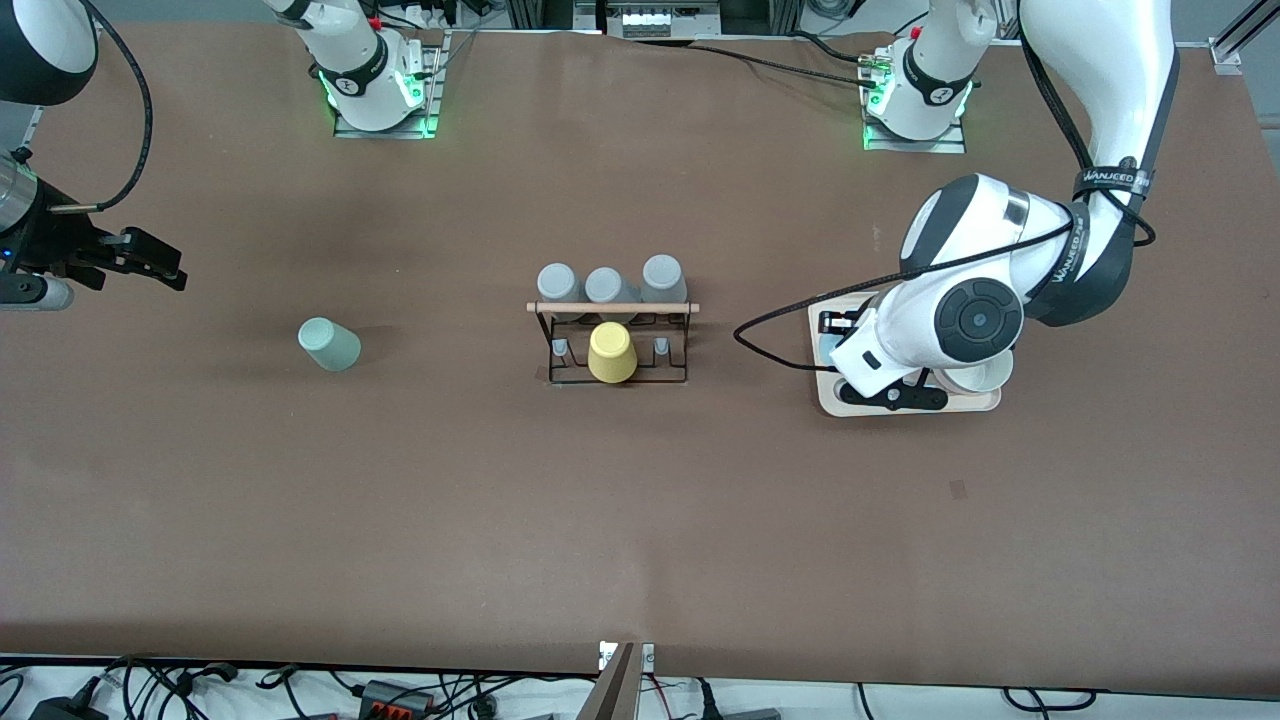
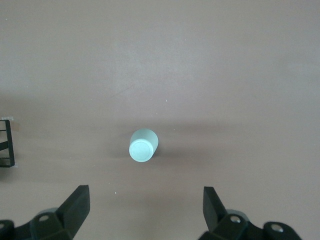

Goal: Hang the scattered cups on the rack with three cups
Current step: 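Close the left gripper and lift the light blue cup, then carry the light blue cup with the left gripper to the rack, then set the light blue cup beside the yellow cup and open the left gripper, then withdraw the left gripper while the right gripper reaches the teal cup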

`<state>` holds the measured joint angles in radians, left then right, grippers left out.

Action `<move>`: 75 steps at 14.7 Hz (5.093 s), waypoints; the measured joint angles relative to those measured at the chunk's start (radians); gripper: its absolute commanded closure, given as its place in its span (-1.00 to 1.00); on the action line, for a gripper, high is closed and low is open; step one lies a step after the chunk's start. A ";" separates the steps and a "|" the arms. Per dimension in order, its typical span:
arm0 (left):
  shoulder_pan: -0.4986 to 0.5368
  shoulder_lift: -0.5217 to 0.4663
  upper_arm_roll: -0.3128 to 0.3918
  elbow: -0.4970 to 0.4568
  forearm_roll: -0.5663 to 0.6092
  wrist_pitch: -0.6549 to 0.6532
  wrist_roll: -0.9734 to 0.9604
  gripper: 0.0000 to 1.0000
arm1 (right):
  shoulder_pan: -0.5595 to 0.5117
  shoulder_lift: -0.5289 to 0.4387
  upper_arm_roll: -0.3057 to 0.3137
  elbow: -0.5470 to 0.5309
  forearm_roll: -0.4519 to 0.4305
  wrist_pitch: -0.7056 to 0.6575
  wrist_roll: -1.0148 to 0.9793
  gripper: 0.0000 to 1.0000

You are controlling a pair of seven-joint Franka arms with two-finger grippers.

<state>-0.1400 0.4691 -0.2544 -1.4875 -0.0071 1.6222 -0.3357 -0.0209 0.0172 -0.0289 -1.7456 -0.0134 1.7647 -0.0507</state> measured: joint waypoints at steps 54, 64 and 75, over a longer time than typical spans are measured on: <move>-0.270 0.301 -0.004 0.339 -0.105 0.163 -0.256 -1.00 | -0.004 0.045 0.001 0.000 0.000 -0.003 0.000 -1.00; 0.004 -0.011 0.171 0.353 -0.103 -0.124 -0.246 -1.00 | -0.002 0.119 0.002 -0.006 0.000 0.002 -0.002 -1.00; 0.105 -0.406 0.199 -0.061 -0.100 -0.118 -0.103 -1.00 | 0.058 0.216 0.008 -0.303 0.000 0.402 0.091 -1.00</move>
<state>-0.0346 0.0629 -0.0559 -1.5488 -0.1070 1.5047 -0.4385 0.0368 0.2331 -0.0210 -2.0488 -0.0134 2.1668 0.0403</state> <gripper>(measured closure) 0.000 0.000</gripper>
